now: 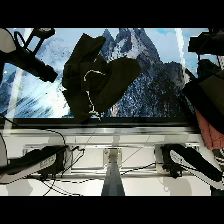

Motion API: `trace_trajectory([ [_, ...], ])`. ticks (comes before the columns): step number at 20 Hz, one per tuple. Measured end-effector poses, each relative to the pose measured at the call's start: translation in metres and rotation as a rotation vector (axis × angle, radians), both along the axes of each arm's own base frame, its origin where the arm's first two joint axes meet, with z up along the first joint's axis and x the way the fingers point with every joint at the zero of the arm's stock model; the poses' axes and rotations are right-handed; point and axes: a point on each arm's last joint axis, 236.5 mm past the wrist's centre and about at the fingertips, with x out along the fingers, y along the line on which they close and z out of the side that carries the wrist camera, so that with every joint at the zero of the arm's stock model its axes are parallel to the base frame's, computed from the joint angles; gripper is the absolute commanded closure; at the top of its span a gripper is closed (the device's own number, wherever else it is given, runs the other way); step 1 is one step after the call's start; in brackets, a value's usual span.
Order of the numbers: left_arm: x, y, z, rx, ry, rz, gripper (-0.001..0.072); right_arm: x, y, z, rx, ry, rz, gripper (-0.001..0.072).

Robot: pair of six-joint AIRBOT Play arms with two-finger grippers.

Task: Fold the clothes and pants, and hang the long-sleeved shirts on hangers.

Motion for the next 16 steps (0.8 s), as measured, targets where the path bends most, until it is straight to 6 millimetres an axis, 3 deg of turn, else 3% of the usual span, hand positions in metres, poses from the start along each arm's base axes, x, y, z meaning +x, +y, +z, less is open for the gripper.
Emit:
trace_trajectory([
  [16, 0.0, 0.0, 0.0, 0.0, 0.0, 0.0, 0.0545, 0.003, 0.0042, 0.0037, 0.03, -0.019, -0.004, 0.0679],
])
